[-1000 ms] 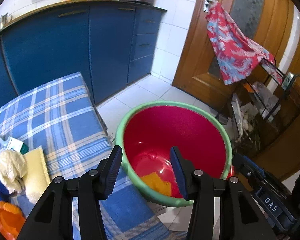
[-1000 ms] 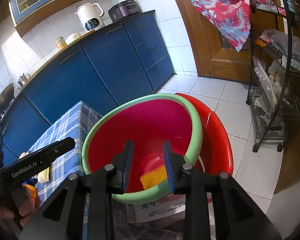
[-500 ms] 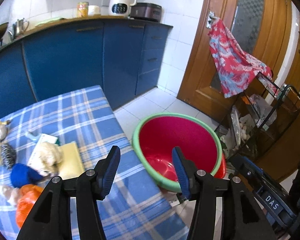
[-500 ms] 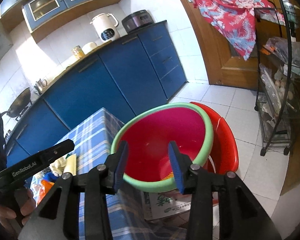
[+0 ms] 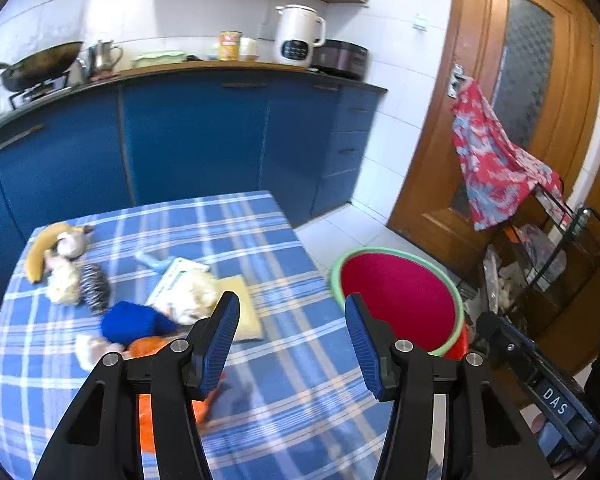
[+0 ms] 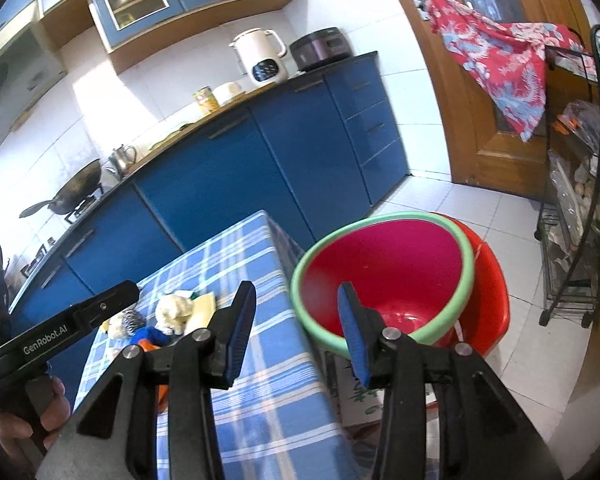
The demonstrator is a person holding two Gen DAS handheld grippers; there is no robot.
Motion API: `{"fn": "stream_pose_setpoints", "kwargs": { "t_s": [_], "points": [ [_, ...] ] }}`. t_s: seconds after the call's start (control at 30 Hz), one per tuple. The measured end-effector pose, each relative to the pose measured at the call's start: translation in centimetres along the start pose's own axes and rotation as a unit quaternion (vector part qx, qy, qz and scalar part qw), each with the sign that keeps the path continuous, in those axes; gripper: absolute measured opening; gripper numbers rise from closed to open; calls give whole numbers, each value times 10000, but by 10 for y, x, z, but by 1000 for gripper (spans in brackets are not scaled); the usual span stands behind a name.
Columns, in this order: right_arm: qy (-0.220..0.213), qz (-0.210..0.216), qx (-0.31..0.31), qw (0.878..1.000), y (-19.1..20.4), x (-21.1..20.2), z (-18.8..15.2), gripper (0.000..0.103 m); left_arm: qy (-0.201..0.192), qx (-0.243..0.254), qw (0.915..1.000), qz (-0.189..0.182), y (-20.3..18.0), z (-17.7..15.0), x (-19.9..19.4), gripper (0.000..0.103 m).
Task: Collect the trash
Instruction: 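Move both open tools back over the table items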
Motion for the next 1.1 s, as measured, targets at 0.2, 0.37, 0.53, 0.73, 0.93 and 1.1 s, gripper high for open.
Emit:
{"fn": "stream_pose_setpoints", "kwargs": {
  "t_s": [0.2, 0.37, 0.53, 0.73, 0.93, 1.1],
  "points": [
    [56, 221, -118, 9997, 34, 2, 1, 44, -82, -288, 9993, 234, 44, 1, -16, 57],
    [181, 397, -224, 9988, 63, 13, 0, 45, -183, -675, 9963, 495, 92, 6, -26, 57],
    [388, 536, -327, 9973, 89, 32, -4, 48, -232, -1020, 9920, 702, 132, 7, -30, 57],
    [634, 553, -491, 9952, 110, 56, -12, 48, -152, -1367, 9858, 962, 176, 1, -22, 57],
    [917, 594, -688, 9916, 127, 81, -21, 48, 79, -1583, 9805, 1159, 203, -11, -6, 57],
    [1210, 644, -829, 9871, 139, 108, -31, 48, 303, -1700, 9779, 1182, 214, -19, 14, 57]
  ]
}}
Point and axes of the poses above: each gripper's, at about its wrist camera, not at the fingertips, and x roughly the way its jaws point, y to its left, z to its top, the point moved 9 cm from there along x, roughly the way its jaws point, and after that the axes turned 13 degrees about -x, right-handed, at the moved point
